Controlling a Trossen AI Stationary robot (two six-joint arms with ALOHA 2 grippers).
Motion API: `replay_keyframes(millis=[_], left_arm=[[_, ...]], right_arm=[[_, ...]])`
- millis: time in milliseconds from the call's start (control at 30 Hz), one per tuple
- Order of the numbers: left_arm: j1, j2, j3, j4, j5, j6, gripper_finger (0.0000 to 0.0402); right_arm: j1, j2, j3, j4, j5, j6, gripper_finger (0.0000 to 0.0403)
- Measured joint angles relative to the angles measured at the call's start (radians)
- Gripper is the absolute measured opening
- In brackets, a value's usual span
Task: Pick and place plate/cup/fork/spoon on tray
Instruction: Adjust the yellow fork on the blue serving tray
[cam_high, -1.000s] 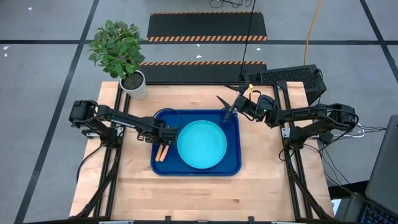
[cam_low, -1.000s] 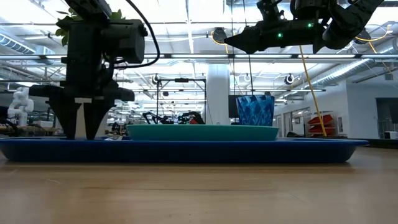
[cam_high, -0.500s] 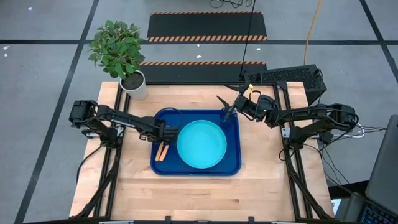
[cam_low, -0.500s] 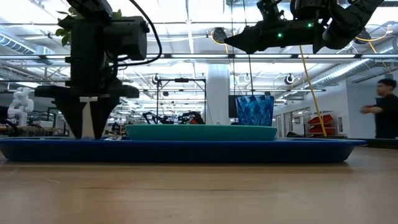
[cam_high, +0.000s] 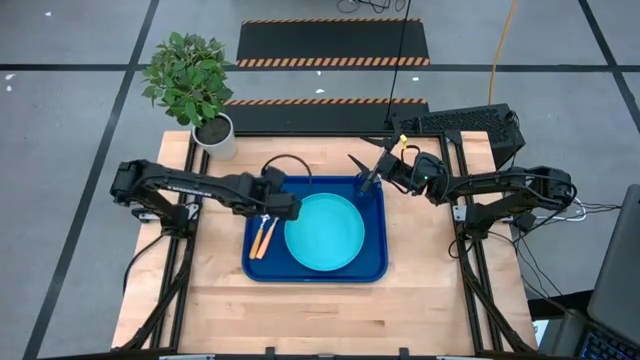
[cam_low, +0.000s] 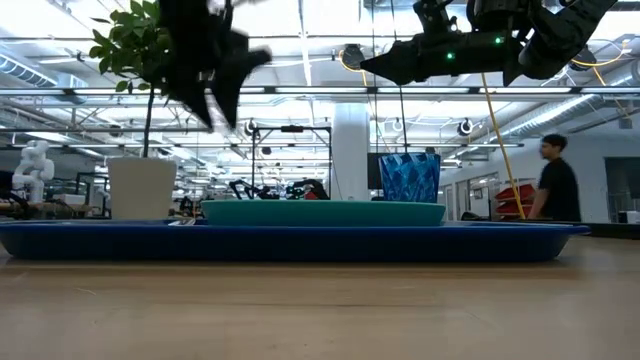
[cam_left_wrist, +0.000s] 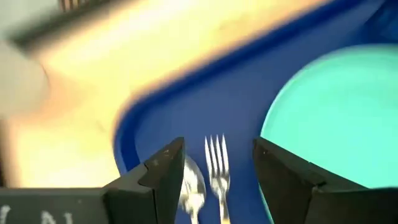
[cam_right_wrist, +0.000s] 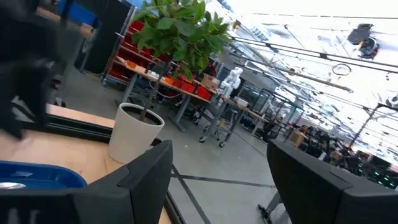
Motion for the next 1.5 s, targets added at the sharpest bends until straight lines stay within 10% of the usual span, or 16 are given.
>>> replay_keyframes(millis=[267, 467, 533, 867, 1100, 1500], left_arm=[[-0.075, -0.001, 0.21, -0.005, -0.598, 0.261, 0.0191], [-0.14, -0.001, 0.19, -0.005, -0.987, 0.275, 0.0191], [-0.151, -0.001, 0.165, -0.06, -0.999, 0.222, 0.0191], [-0.219, -0.069, -0.018, -0.504, -0.992, -0.465, 0.0143], [-0.276, -0.168, -0.087, -0.505, -0.999, -0.486, 0.0011], [-0.277, -0.287, -0.234, -0.502, -1.002, -0.545, 0.0015]], right_arm=[[0.011, 0.001, 0.001, 0.038, -0.177, 0.129, 0.0241], [0.06, 0.001, 0.033, -0.066, -0.126, 0.033, 0.0076], [0.074, 0.002, 0.078, -0.177, -0.137, 0.029, 0.0021], [0.115, 0.014, 0.324, -0.586, -0.123, -0.016, 0.0], [0.121, 0.083, 0.531, -0.831, -0.125, -0.019, 0.0], [0.093, 0.444, 1.014, -1.29, -0.152, 0.031, 0.0]])
